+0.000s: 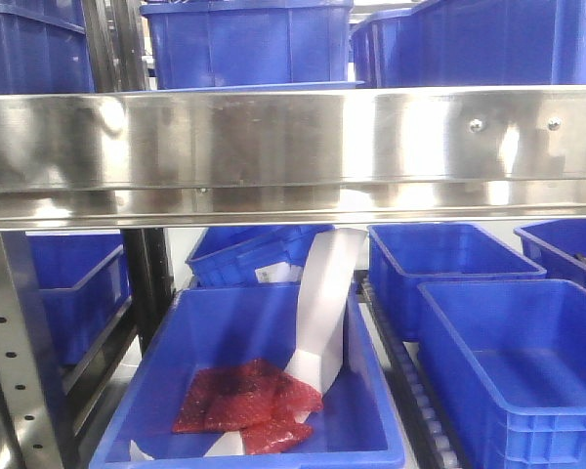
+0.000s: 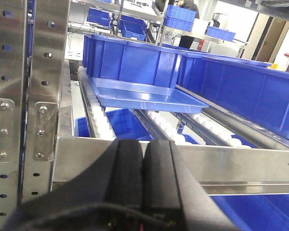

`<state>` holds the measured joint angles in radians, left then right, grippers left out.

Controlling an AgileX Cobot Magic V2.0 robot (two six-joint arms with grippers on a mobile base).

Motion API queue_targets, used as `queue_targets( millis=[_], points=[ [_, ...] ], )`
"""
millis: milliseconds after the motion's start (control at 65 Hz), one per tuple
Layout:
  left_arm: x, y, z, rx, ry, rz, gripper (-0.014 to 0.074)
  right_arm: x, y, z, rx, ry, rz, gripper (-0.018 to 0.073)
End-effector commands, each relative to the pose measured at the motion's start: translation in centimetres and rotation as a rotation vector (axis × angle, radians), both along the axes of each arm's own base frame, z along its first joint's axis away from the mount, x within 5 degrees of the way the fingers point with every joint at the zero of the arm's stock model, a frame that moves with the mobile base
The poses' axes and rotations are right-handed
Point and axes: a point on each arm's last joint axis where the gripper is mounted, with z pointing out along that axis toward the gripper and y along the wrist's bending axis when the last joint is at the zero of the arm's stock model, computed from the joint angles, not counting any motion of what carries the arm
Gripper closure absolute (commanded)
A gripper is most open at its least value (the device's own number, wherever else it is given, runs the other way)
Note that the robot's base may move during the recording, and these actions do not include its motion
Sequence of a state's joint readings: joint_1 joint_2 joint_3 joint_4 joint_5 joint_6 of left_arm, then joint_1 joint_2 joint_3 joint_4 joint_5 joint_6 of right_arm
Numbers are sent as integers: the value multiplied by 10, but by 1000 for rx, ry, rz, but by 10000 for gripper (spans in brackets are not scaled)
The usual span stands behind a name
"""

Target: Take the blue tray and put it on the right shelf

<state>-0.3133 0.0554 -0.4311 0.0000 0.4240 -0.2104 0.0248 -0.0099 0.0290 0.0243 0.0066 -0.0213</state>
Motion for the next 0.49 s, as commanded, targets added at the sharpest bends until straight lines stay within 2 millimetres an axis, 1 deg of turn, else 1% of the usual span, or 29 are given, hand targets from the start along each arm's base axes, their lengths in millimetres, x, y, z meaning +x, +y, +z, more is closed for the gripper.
queue_targets(
  millis=[0, 92, 123, 169, 231, 292, 369, 477],
  points=[
    [-2, 0, 16, -28, -97, -5, 645, -4, -1, 16, -4, -124, -10, 517],
    [0, 0, 13, -28, -98, -5, 645, -4, -1, 16, -4, -124, -10, 517],
    [0, 1, 12, 7, -99, 11, 645, -4, -1, 16, -4, -124, -10, 517],
    [-1, 5, 14, 97, -162, 61, 645, -4, -1, 16, -4, -123, -10, 517],
    [-5, 7, 19, 125, -243, 87, 645, -4, -1, 16, -4, -123, -10, 517],
    [-8, 8, 17, 146, -301, 108, 645, -4, -1, 16, -4, -123, -10, 517],
    [-8, 8, 3, 155, -283, 125, 644, -4, -1, 16, -4, -123, -10, 517],
    [4, 3, -22, 213, -223, 112, 645, -4, -1, 16, -4, -123, -10, 517]
  ],
)
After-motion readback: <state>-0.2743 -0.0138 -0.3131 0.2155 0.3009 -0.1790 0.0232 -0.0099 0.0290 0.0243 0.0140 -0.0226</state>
